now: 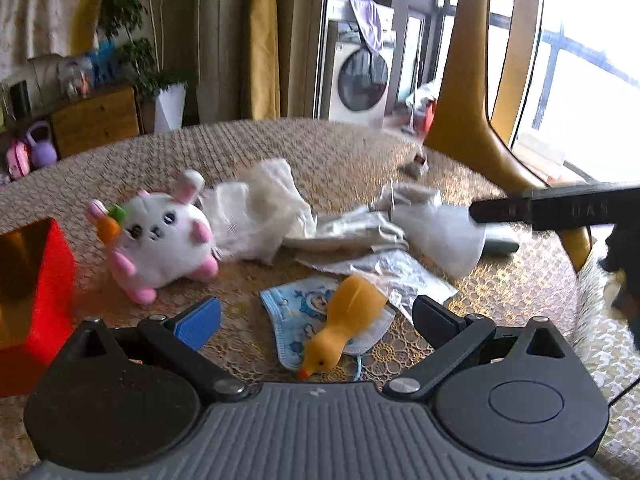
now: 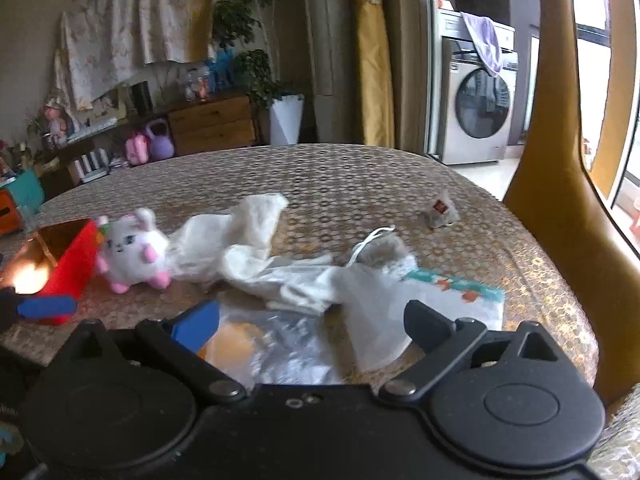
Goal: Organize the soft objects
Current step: 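Close the left tool on the yellow toy while the right tool grasps the white bag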
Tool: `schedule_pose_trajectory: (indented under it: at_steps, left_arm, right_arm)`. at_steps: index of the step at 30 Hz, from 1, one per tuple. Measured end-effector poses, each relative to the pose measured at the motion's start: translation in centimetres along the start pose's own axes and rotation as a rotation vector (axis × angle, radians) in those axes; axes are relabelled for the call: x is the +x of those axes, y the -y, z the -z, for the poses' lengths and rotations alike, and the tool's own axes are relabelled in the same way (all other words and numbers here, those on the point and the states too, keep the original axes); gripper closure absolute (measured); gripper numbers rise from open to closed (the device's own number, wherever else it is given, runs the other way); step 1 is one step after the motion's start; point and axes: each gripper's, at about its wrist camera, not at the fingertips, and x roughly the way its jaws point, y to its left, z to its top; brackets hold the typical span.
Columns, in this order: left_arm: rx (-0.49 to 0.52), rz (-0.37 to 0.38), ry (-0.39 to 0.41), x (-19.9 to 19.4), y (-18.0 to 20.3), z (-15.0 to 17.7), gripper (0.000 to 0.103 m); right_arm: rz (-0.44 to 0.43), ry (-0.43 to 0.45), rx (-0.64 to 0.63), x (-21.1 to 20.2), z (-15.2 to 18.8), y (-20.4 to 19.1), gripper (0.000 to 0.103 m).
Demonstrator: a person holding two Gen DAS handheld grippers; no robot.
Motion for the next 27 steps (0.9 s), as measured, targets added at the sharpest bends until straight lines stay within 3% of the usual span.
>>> schedule_pose_trajectory:
  at_steps: [6, 11, 18, 24, 27]
  left_arm:
    - [0.026, 0.013, -0.044, 3.3, 0.4, 0.2, 0.001]
    - [0.046, 0.027, -0.064, 5.3, 0.5, 0.5, 0.002]
    - [0.065, 0.06, -0.106, 7.6, 0.5, 0.7, 0.03]
    - [0.128, 0.105, -0.093, 7.8, 1.6, 0.4, 0.038]
    - [0.151, 0.112, -0.103, 8.3, 2.0, 0.4, 0.05]
  right_arm:
    - [0.034, -0.03, -0.007, 2.6, -1.6, 2.0, 0.005]
    - [0.067, -0.087, 0.034, 5.0, -0.9, 3.7, 0.009]
    - [0.087, -0.128, 0.055, 6.5, -0.2, 4.4, 0.018]
    - [0.106, -0.138, 0.049, 7.3, -0.2, 4.0, 0.03]
    - [0.116, -0.14, 0.037, 7.6, -0.1, 3.7, 0.037]
